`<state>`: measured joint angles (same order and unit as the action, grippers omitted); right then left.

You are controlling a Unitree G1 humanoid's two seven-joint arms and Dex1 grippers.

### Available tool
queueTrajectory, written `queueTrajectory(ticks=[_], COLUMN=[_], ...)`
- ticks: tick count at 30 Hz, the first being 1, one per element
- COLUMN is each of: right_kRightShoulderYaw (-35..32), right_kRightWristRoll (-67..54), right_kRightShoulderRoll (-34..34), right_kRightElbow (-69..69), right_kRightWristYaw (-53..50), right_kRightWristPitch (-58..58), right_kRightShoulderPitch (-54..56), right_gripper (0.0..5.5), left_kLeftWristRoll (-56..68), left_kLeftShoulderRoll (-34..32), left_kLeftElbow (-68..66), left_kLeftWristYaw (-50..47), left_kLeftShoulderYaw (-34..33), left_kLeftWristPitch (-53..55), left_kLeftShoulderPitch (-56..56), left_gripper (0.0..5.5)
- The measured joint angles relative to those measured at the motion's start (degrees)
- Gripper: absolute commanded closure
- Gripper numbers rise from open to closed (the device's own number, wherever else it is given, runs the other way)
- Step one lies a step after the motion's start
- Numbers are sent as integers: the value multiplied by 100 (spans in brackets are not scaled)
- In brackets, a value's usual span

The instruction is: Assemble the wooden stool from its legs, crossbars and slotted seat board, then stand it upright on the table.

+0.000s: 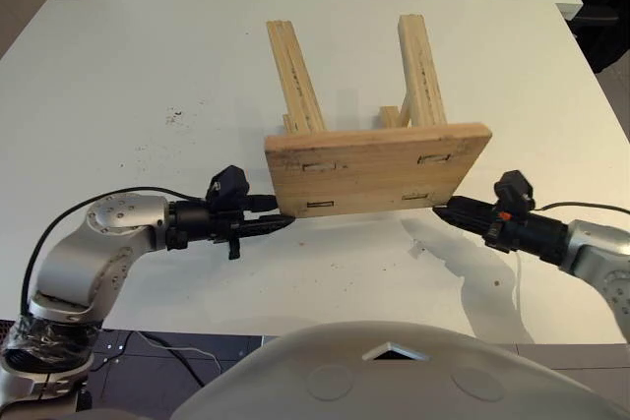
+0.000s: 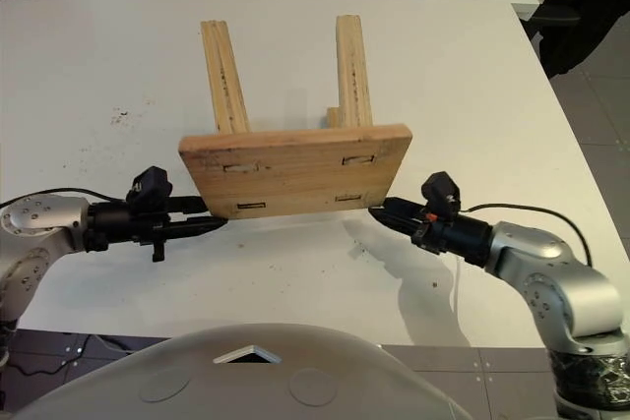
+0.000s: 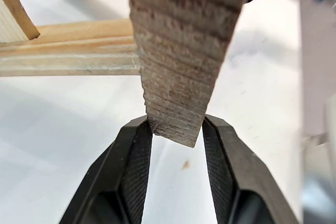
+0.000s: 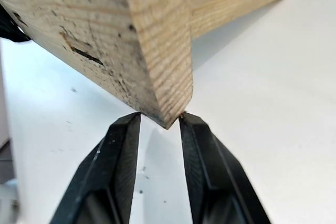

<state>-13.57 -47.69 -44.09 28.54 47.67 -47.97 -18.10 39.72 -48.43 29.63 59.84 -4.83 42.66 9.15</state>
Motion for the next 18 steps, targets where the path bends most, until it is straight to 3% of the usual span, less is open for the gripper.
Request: queueTrajectory(ticks=[5,11,18], right_kRightShoulderYaw=[-517,-1057,-1998], right_kRightWristRoll=[-1898,-4830,-6304], right_kRightShoulderRoll=[-690,-1492,-2050], right_kRightElbow=[-78,134,487], right_kRightWristYaw=[-5,35,71], right_kRightWristPitch=[-816,-908,-797], right_kRightShoulderPitch=[193,565,559], right_gripper=[418,418,418], left_kLeftWristRoll=[1449,3549,6835], left_kLeftShoulderRoll=[-336,-1009,-2093], left_kLeftElbow=[75,105,-117], left_kLeftWristYaw=[14,-488,-977], left_kLeftShoulderYaw=[-468,-912,-1304], left_kLeftWristPitch=[809,1425,1675], left_kLeftShoulderPitch=[-243,-838,-815], left_gripper=[409,409,409])
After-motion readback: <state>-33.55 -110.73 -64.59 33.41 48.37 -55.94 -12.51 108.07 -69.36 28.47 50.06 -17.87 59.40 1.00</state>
